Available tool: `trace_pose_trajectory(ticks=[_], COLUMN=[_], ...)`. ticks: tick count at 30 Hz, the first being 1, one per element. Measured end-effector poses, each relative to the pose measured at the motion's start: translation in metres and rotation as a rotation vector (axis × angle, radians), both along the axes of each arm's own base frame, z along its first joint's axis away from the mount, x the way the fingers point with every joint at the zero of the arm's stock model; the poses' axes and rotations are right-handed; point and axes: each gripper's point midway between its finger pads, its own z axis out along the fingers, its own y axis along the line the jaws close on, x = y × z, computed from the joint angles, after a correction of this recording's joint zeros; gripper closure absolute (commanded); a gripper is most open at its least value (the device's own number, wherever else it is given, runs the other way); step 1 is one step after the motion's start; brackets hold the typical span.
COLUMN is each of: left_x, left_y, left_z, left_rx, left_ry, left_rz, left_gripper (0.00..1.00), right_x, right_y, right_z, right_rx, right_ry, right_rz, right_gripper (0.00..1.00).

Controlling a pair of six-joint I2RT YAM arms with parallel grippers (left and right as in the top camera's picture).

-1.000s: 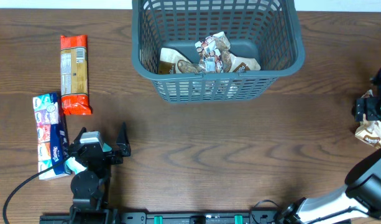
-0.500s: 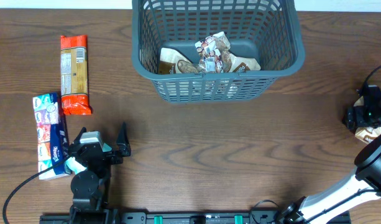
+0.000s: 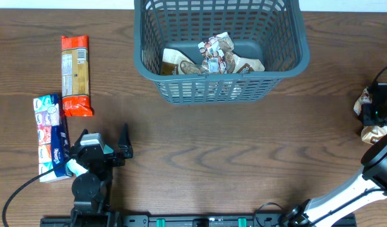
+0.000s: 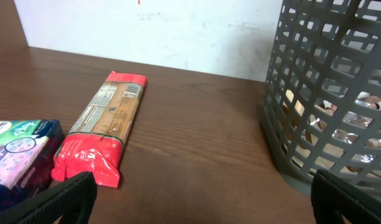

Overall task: Pack container
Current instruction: 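Grasp the last pouch with the right gripper and lift it, then release the pouch into the basket and raise the right gripper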

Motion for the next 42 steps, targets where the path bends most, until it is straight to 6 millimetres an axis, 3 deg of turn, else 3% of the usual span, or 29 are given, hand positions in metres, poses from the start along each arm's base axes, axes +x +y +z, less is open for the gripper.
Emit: trace_pose_trajectory(ticks=[3, 15, 21, 24, 26, 29, 32, 33, 35, 38, 42], left_x=[0.0, 0.0, 0.0, 0.0, 0.0, 0.0, 0.0, 0.0, 0.0, 0.0, 0.0], left_y=[0.0, 0.0, 0.0, 0.0, 0.0, 0.0, 0.0, 0.0, 0.0, 0.0, 0.0], left_z=[0.0, 0.0, 0.0, 0.0, 0.0, 0.0, 0.0, 0.0, 0.0, 0.0, 0.0], left_rx=[0.0, -0.003, -0.003, -0.003, -0.003, -0.003, -0.003, -0.003, -0.003, -0.003, -0.003], left_ry=[0.0, 0.0, 0.0, 0.0, 0.0, 0.0, 0.0, 0.0, 0.0, 0.0, 0.0], left_rz=[0.0, 0.0, 0.0, 0.0, 0.0, 0.0, 0.0, 0.0, 0.0, 0.0, 0.0], left_gripper=[0.01, 0.01, 0.01, 0.02, 0.01, 0.01, 0.01, 0.01, 0.01, 0.01, 0.01], right_x=[0.001, 0.012, 0.046, 0.08, 0.106, 0.14, 0.152, 0.151, 0.144, 0.133, 0.117], right_y=[0.0, 0.009, 0.06, 0.084, 0.095, 0.116, 0.155, 0.169, 0.218, 0.287, 0.374], right_z=[0.0, 0.003, 0.016, 0.055, 0.099, 0.199, 0.307, 0.328, 0.372, 0.39, 0.36], right_rx=[0.002, 0.032, 0.096, 0.089, 0.05, -0.036, -0.112, -0.121, -0.124, -0.084, -0.006], right_ry=[-0.006, -0.042, -0.075, -0.157, -0.255, -0.464, -0.676, -0.713, -0.786, -0.803, -0.707], right_rz=[-0.013, -0.11, -0.056, 0.008, 0.054, 0.134, 0.243, 0.286, 0.444, 0.681, 1.019], right_gripper=[0.99, 0.99, 0.99, 0.99, 0.99, 0.99, 0.99, 0.99, 0.99, 0.99, 0.99])
